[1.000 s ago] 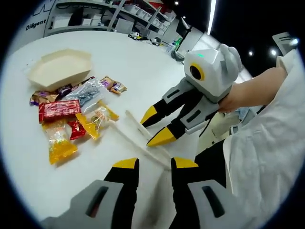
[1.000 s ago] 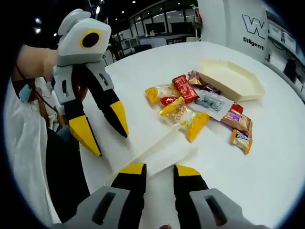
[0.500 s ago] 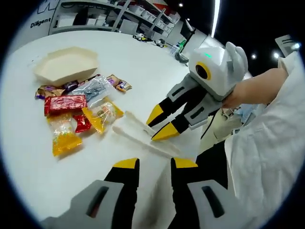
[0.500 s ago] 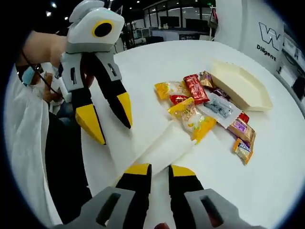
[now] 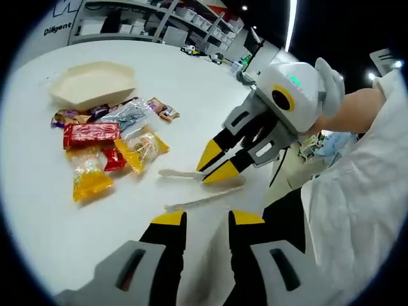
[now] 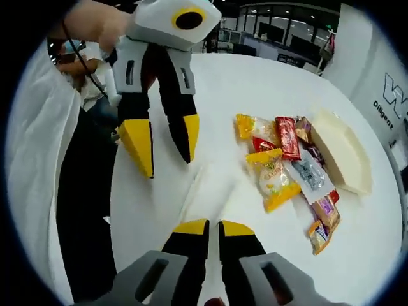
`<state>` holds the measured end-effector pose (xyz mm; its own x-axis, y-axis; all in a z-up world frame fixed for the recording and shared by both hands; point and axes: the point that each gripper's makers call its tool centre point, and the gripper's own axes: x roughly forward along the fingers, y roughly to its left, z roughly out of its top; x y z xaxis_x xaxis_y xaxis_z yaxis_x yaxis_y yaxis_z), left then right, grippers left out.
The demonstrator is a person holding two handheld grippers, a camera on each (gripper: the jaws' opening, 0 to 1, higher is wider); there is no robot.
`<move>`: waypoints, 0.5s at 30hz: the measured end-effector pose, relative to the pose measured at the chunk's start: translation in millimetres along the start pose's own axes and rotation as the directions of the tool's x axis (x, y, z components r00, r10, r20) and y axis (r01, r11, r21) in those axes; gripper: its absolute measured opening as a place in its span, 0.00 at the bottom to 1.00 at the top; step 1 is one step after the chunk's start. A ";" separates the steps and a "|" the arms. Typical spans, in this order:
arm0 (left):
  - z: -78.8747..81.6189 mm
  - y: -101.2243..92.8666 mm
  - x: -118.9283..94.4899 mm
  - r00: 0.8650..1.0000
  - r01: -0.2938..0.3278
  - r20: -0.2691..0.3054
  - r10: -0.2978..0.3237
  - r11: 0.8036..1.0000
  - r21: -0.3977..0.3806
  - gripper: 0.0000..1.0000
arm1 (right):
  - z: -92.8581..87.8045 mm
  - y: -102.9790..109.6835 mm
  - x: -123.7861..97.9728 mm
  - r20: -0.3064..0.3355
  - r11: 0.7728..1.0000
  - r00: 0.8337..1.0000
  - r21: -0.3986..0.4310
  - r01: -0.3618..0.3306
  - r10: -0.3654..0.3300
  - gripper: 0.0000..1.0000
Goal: Place the target food into the container with the food tongs after gripping and lifting it, then release it inside without dropping or visibly crushing the food.
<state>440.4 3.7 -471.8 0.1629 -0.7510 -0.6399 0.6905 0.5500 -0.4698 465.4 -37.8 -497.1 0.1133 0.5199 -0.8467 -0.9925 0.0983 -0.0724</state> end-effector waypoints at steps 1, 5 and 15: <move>-0.6 0.2 -0.5 1.000 -0.002 -0.001 0.002 1.000 0.000 0.23 | 1.3 -1.8 1.2 -0.003 0.999 1.000 -0.050 0.005 -0.005 0.00; -1.8 0.8 -2.5 1.000 -0.009 0.004 0.009 1.000 0.003 0.23 | 4.0 -1.3 2.7 -0.017 0.992 1.000 -0.126 -0.003 0.001 0.00; -6.3 1.2 -5.9 1.000 -0.018 0.002 0.018 1.000 0.010 0.22 | 8.8 -0.9 7.0 -0.022 0.968 1.000 -0.252 -0.019 0.014 0.00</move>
<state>435.9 11.1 -472.4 0.1764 -0.7418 -0.6470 0.6945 0.5596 -0.4523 467.4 -26.8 -498.3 0.0982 0.5025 -0.8590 -0.9741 -0.1283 -0.1864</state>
